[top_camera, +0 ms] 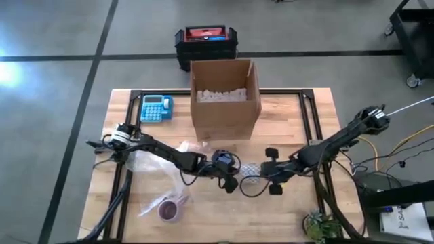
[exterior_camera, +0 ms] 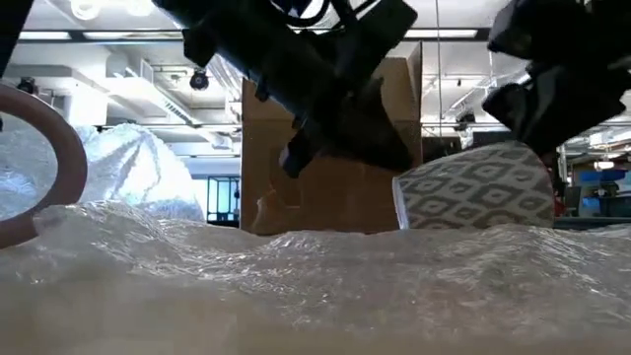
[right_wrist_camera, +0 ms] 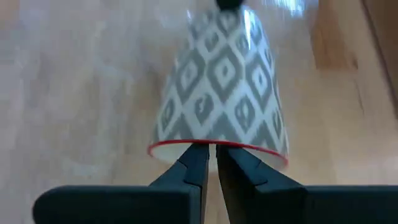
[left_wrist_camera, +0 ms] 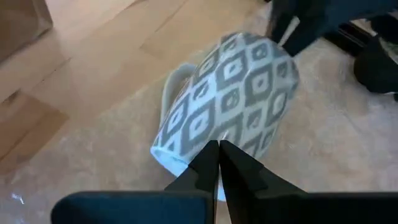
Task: Wrap mug
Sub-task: Wrap the white mug with bubble wrap
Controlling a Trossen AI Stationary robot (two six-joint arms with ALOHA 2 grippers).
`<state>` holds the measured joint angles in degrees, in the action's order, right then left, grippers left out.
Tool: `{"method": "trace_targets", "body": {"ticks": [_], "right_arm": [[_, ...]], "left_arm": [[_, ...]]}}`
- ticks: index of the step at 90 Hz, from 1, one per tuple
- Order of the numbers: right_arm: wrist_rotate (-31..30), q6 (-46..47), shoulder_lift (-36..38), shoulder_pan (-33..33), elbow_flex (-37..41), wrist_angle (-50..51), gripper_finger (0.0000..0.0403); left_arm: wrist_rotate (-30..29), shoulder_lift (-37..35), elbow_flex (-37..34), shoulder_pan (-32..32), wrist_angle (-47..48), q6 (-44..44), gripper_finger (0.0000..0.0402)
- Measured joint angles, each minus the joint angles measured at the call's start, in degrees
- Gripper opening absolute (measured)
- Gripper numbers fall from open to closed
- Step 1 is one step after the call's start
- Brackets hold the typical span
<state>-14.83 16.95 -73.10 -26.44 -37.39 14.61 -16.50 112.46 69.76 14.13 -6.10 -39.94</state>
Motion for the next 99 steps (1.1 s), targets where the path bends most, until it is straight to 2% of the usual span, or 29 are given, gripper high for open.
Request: {"method": "trace_targets", "body": {"ticks": [14, 22, 36, 58, 65, 76, 86, 99], "right_arm": [[-0.75, -5.77, 0.0, 0.36, -2.91, -3.91, 0.0018], [-2.53, -7.74, -0.09, 0.55, -3.1, -7.86, 0.0018], [-2.26, -10.32, -2.12, 1.58, -3.21, -13.33, 0.0018], [0.03, -10.67, -7.79, 1.82, -4.88, -12.67, 0.0018], [0.24, -10.84, -7.9, 1.57, -7.51, -6.57, 0.0018], [1.75, -7.99, -6.18, 1.08, -15.06, 9.56, 0.0018], [5.47, 4.03, -4.66, 0.68, -20.5, 22.99, 0.0018], [15.53, 17.37, -4.61, -3.11, -19.87, 33.47, 0.0018]], "left_arm": [[2.83, 0.93, 0.0, 0.98, 0.18, -2.88, 0.0], [3.65, 1.32, -0.15, 1.94, 1.16, -3.89, 0.0], [5.82, 1.08, 0.0, 3.28, 0.72, -5.85, 0.0], [8.69, -0.97, -0.02, 5.45, 0.9, -7.13, 0.0], [8.73, -2.07, -0.02, 6.11, 1.25, -7.13, 0.0], [8.62, -4.43, -0.02, 6.36, 1.76, -6.41, 0.0], [6.63, -5.39, -0.02, 6.36, 2.07, -4.43, 0.0], [4.08, -5.26, -0.02, 6.36, 2.53, -3.67, 0.0]]}}
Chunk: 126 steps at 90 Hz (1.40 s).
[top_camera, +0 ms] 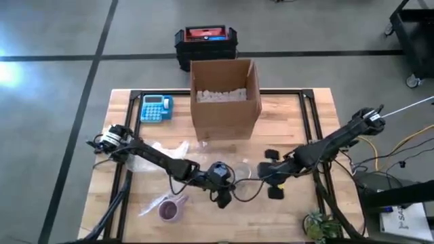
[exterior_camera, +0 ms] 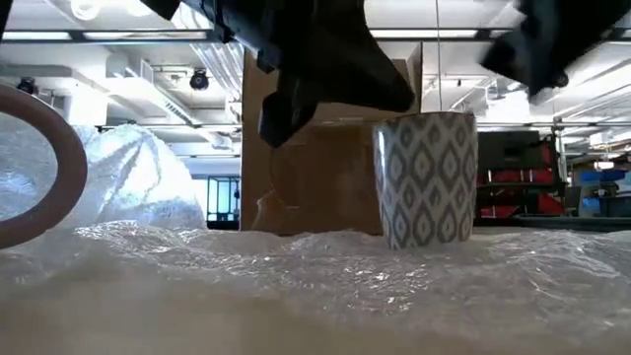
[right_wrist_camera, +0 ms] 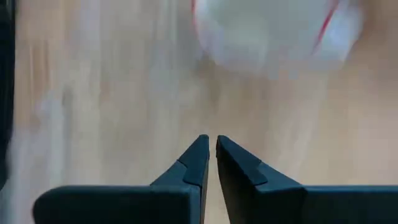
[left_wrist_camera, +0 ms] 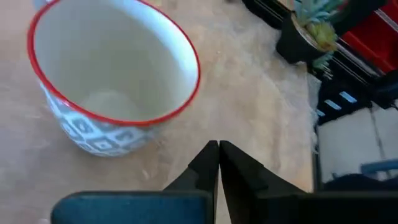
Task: Wrap mug
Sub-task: Wrap the white mug with bubble wrap
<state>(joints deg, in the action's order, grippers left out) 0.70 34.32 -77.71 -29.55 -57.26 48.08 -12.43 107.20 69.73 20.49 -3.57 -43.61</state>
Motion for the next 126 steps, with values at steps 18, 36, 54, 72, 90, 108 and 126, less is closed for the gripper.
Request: {"method": "trace_targets", "body": {"ticks": [18, 36, 54, 72, 90, 108, 126], "right_arm": [[5.83, 17.19, -0.38, -10.39, 7.0, 1.58, 0.0064], [5.34, 29.75, -0.39, -17.84, 13.62, -0.66, 0.0158], [0.99, 31.26, -0.39, -18.51, 21.76, -12.37, 0.0215], [-4.96, 25.89, -0.37, -18.4, 21.66, -14.68, 0.0159], [-6.32, 16.29, -0.33, -18.44, 17.93, -14.47, 0.0013], [-15.95, 7.88, -0.28, -18.44, 12.28, -14.57, 0.0005], [-23.08, 3.51, -0.15, -18.42, 8.75, -14.34, 0.0001]], "left_arm": [[-0.04, 0.78, 0.0, 0.22, 0.48, 0.04, 0.0], [-0.04, 0.78, 0.0, 0.37, 0.43, 0.06, 0.0], [-0.04, 0.78, 0.0, 0.37, 0.41, 0.06, 0.0], [-0.06, 0.78, 0.0, 0.37, 0.19, 0.06, 0.0], [-0.09, 0.78, 0.0, 0.37, 0.17, 0.06, 0.0], [-0.1, 0.78, 0.0, 0.37, 0.2, 0.06, 0.0], [-0.11, 0.78, 0.0, 0.37, 0.2, 0.06, 0.0]]}}
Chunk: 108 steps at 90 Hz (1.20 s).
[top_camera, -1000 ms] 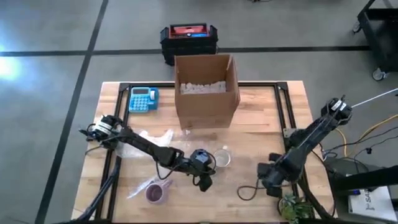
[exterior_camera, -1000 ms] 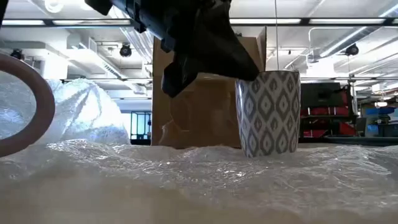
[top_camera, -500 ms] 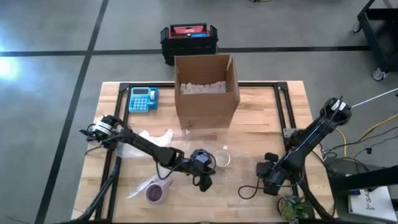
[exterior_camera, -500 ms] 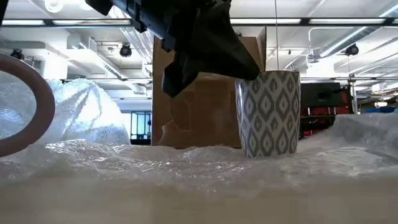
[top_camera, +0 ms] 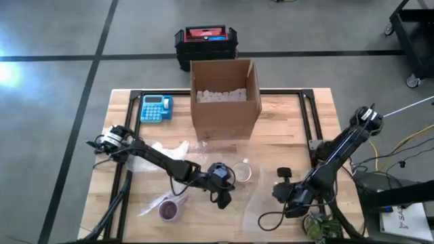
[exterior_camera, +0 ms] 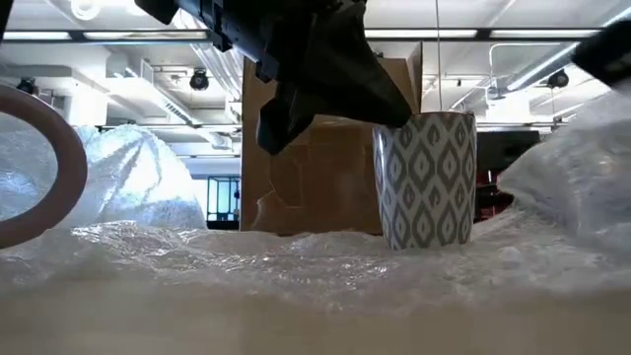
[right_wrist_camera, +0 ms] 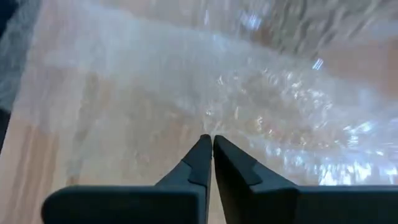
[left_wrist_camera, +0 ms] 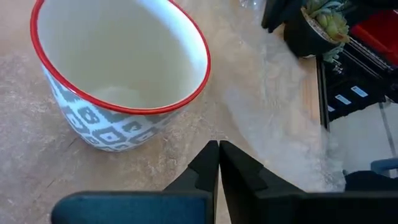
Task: Wrap mug
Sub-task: Wrap the white mug with bubble wrap
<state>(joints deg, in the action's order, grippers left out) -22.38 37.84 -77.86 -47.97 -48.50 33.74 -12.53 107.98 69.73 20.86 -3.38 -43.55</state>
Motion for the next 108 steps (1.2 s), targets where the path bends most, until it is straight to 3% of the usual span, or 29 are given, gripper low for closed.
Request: {"method": "trace_targets", "body": {"ticks": [19, 45, 60, 67, 76, 85, 92, 108], "right_arm": [[7.34, 12.56, -0.11, -0.02, -0.18, 4.47, 0.0025], [14.97, 19.19, -0.24, -1.95, -0.08, 9.68, 0.014], [11.97, 13.97, -0.76, -3.45, 0.8, 0.66, 0.0194], [9.36, 8.8, -2.64, -3.94, 2.36, -3.61, 0.021], [8.86, 8.84, -6.95, -3.91, 3.84, -4.48, 0.022], [9.1, 9.01, -12.44, -3.9, 4.01, -3.45, 0.0217], [9.84, 8.5, -15.66, -3.93, 3.17, -3.81, 0.0192], [11.95, 4.0, -16.15, -3.08, -1.13, 3.46, 0.006]], "left_arm": [[0.0, 0.02, 0.0, 0.13, 0.02, 0.0, 0.0], [0.0, 0.02, 0.0, 0.15, 0.07, 0.42, 0.0], [0.0, 0.02, 0.0, 0.15, 0.07, 0.82, 0.0], [0.0, 0.02, 0.0, 0.15, 0.02, 0.85, 0.0], [0.01, 0.02, 0.0, 0.15, 0.02, 0.85, 0.0], [0.02, 0.02, 0.0, 0.15, 0.02, 0.85, 0.0], [0.01, 0.02, 0.0, 0.15, 0.01, 0.85, 0.0], [0.0, 0.02, 0.0, 0.15, -0.03, 0.85, 0.0]]}}
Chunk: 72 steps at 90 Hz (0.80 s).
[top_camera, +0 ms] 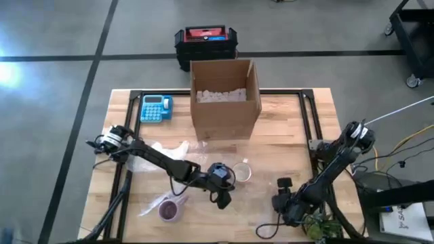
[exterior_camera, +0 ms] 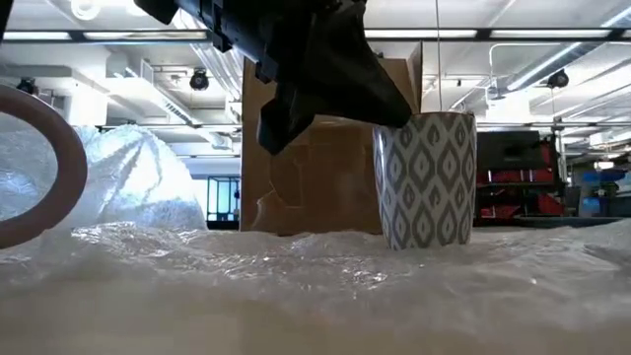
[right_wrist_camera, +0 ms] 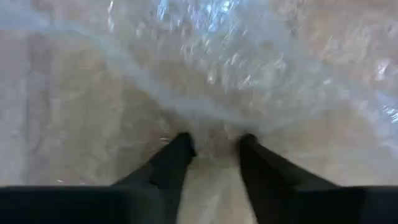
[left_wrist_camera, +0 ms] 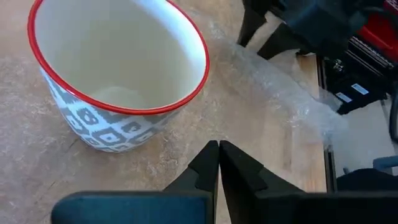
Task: Wrap mug
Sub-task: Wrap the white mug with bubble wrap
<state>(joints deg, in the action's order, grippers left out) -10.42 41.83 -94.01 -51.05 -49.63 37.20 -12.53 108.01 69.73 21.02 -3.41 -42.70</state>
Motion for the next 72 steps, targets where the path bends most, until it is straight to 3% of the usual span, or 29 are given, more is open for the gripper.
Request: {"method": "trace_targets", "body": {"ticks": [7, 15, 22, 33, 48, 72], "right_arm": [[0.19, -2.5, 1.99, 0.48, -2.63, 5.93, 0.0014], [-3.57, -3.74, 4.92, 1.15, -5.98, 12.64, 0.0018], [-8.91, -5.55, 7.65, 1.45, -8.23, 18.08, 0.0019], [-21.28, -10.04, 12.71, 2.25, -10.03, 17.63, 0.0004], [-34.76, -18.91, 16.23, 5.73, -8.33, 6.73, 0.0008], [-34.12, -34.22, 13.06, 16.19, -4.37, -16.14, 0.0008]], "left_arm": [[0.0, 0.0, 0.0, 0.0, -0.01, 0.0, 0.0], [-0.02, 0.0, 0.0, 0.0, -0.03, 0.0, 0.0], [-0.04, 0.0, 0.0, 0.0, -0.06, 0.0, 0.0], [-0.15, 0.0, 0.0, 0.0, -0.72, 0.0, 0.0], [-0.42, 0.0, 0.0, 0.02, -1.0, -0.01, 0.0], [-2.57, -0.4, 0.0, 0.02, -2.1, -0.31, 0.0]]}}
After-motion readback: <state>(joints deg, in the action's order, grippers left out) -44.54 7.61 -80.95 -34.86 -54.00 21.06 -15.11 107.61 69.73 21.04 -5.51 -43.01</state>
